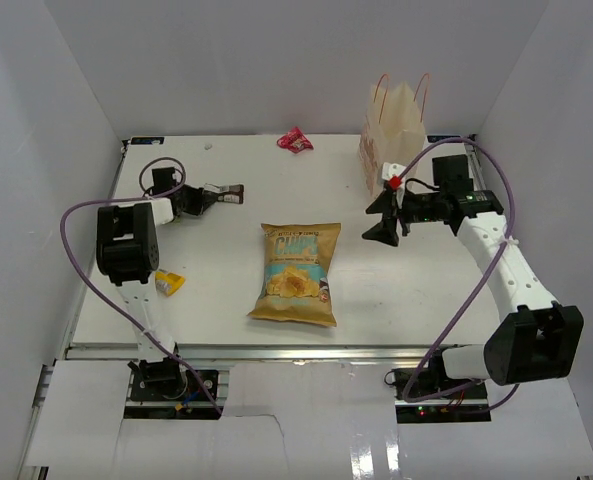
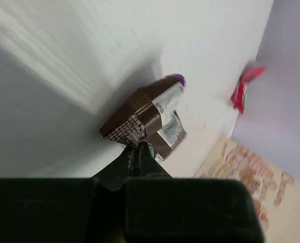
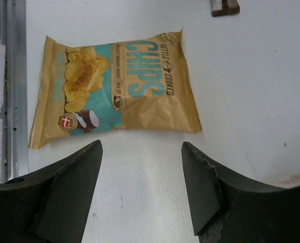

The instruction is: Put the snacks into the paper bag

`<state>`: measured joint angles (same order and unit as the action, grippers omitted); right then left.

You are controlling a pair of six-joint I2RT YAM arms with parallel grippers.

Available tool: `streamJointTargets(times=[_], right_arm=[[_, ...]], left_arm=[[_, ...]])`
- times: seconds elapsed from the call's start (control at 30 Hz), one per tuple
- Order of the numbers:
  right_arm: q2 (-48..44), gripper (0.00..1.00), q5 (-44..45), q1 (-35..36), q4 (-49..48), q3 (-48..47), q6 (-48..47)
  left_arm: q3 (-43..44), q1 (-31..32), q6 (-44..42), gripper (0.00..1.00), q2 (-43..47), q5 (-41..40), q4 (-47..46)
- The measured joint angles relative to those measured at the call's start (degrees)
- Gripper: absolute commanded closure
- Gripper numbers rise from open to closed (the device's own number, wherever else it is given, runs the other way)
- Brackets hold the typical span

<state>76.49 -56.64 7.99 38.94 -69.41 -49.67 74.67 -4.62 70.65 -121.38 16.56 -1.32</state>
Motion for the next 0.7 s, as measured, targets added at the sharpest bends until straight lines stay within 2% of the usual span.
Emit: streamJointTargets(times=[0.13,0.27,0.53,0.7], right_arm=[[0.87,0.3,3.5,8.55,-0.7,-1.18,-0.33],[6.93,0.31,6.08,14.8,-4.83,-6.75,7.13],[20.48,0.29,15.56,23.91,-19.37,-17.59,37.75],[29.11,0.18,14.36,26.53,-26.51,-25.42,55.56]], left_arm=[[-3.39,0.44,-6.88,1.0,2.64,8.17,-3.82],[-9.22,0.92,-13.18,1.0,10.01,14.53,-5.35],[-19.56,1.11,-19.28,1.0,26.21,23.89,-10.36],[-24.13,1.4,-20.5,1.0,32.02,28.83,-11.56]])
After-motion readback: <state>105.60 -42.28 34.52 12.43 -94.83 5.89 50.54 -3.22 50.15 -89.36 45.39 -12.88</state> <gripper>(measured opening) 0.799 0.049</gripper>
